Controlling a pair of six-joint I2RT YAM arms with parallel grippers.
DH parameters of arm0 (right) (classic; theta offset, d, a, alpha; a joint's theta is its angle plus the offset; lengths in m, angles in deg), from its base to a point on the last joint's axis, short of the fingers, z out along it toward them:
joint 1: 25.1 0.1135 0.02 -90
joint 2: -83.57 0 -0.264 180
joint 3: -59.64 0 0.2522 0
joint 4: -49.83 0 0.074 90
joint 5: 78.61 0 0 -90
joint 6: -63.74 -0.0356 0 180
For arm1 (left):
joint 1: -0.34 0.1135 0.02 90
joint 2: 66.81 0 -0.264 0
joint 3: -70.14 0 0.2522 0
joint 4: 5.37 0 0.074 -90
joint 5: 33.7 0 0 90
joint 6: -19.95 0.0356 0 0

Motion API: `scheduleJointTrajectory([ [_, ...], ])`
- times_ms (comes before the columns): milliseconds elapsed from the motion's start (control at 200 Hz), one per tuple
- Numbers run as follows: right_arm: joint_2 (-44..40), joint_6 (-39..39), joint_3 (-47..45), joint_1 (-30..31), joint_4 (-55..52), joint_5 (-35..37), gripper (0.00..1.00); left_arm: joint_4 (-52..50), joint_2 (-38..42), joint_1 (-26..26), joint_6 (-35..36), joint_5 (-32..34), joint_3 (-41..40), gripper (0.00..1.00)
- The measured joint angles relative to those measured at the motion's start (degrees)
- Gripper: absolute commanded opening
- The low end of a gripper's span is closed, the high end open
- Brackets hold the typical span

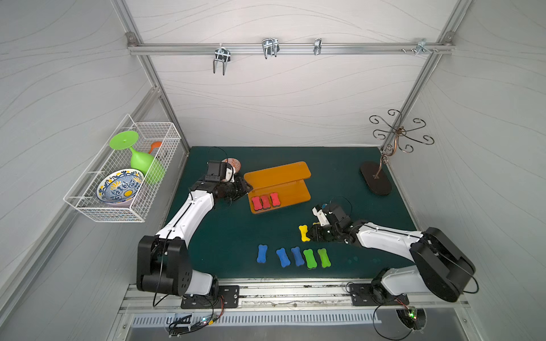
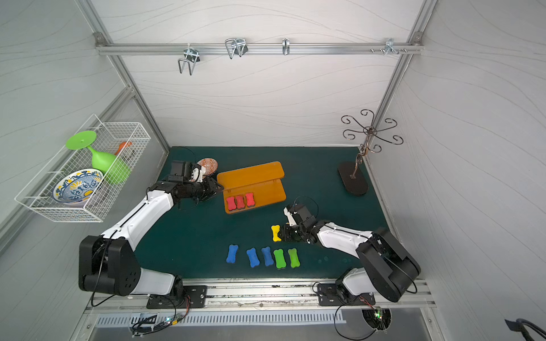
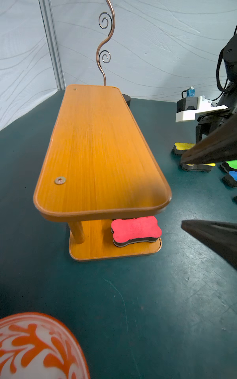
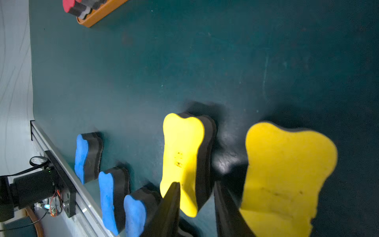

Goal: Remove the whiteboard erasers from the shelf
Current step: Place the whiteboard eraser at the center of the board, then adjust the whiteboard eraser at the center of the board.

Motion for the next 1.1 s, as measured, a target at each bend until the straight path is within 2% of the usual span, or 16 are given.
scheduleJointTrajectory([
  [125, -2.4, 0.1, 0.9, 0.0, -1.4, 0.0, 0.45, -4.1, 4.4, 0.0, 1.2, 2.7, 0.0, 0.48],
  [280, -7.7, 0.9, 1.6, 0.0, -3.1, 0.2, 0.49, -10.8, 12.4, -2.4, 2.3, 9.9, -2.2, 0.49],
  [390, -11.0, 1.8, 1.7, 0.0, -3.8, 0.2, 0.51, -15.9, 17.6, -8.0, 1.7, 15.0, -5.4, 0.49],
  [525, -14.8, 3.0, 1.6, -0.3, -4.7, 0.1, 0.54, -21.3, 20.9, -18.2, -1.7, 20.9, -9.7, 0.52],
  [670, -18.8, 4.3, 1.1, -3.0, -5.1, -1.6, 0.55, -24.4, 19.3, -32.2, -7.4, 26.1, -13.4, 0.59],
  [765, -20.8, 5.0, 0.4, -5.7, -5.3, -3.3, 0.55, -23.9, 17.1, -37.8, -9.8, 27.1, -15.5, 0.73],
  [870, -22.7, 5.7, -0.2, -8.1, -6.0, -5.2, 0.56, -21.0, 15.7, -41.8, -10.9, 27.1, -17.2, 0.82],
  [1100, -25.7, 5.9, -0.6, -10.7, -6.8, -8.3, 0.57, -16.0, 10.8, -43.9, -10.9, 26.7, -19.1, 0.83],
])
